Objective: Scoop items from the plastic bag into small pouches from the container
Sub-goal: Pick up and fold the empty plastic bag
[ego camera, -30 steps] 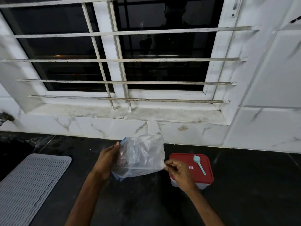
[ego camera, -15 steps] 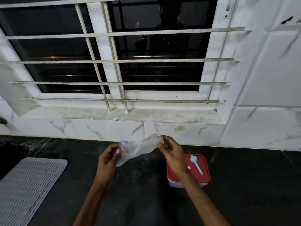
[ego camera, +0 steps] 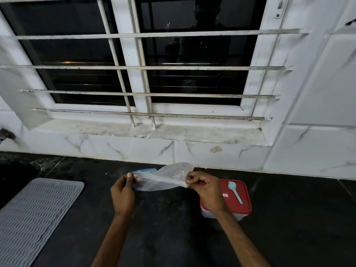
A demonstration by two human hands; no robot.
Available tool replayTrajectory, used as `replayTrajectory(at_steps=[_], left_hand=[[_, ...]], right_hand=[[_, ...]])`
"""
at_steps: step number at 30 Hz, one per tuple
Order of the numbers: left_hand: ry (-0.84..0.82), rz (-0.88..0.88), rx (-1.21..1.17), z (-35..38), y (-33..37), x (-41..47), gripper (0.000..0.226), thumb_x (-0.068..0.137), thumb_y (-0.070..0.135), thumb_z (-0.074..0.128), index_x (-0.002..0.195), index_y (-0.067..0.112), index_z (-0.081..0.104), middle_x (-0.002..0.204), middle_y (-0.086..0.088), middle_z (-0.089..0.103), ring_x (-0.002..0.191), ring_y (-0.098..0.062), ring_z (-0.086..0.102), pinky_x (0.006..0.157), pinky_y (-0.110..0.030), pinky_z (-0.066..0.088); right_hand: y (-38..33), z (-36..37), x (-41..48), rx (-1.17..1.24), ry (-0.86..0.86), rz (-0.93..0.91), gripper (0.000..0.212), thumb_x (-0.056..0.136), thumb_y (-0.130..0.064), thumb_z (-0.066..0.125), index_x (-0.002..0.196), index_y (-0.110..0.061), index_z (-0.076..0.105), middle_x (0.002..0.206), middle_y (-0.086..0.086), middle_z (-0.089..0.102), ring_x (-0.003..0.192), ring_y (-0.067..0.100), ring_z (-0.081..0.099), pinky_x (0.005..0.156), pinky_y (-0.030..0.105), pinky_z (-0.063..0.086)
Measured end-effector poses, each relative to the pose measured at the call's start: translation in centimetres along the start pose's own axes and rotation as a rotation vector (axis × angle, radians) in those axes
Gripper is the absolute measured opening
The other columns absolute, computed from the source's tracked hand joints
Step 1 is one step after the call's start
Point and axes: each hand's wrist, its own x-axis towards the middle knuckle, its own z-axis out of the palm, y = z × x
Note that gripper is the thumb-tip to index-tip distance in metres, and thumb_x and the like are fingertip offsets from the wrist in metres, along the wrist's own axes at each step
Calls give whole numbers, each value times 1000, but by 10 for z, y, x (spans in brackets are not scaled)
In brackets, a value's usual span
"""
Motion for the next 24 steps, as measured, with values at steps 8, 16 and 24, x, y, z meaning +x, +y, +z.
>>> replayTrajectory(at_steps=[8,16,24], left_hand=[[-421,-300,392,-16,-6,1,38,83,46,69,102,13,68,93,-9,71,80,-21,69,59,-26,53],[-86,-358,138,-23,-10,7,29,99,19,54,83,-3,65,71,-10,61,68,-19,56,58,-29,45],[-245,-299,204,-25,-11,20,20,91,21,67,105,7,64,92,-9,67,84,-22,63,65,-32,52]], right_hand=[[0,2,-15,2,-234,-39,32,80,10,69,71,-21,74,111,6,74,115,25,65,100,39,50],[1,-6,-29,-124,-220,13,28,80,12,68,80,-13,78,111,-5,74,111,14,67,99,39,52],[9,-11,-39,-178,-335,8,16,84,5,69,83,-9,76,118,-2,71,121,15,61,104,37,49]])
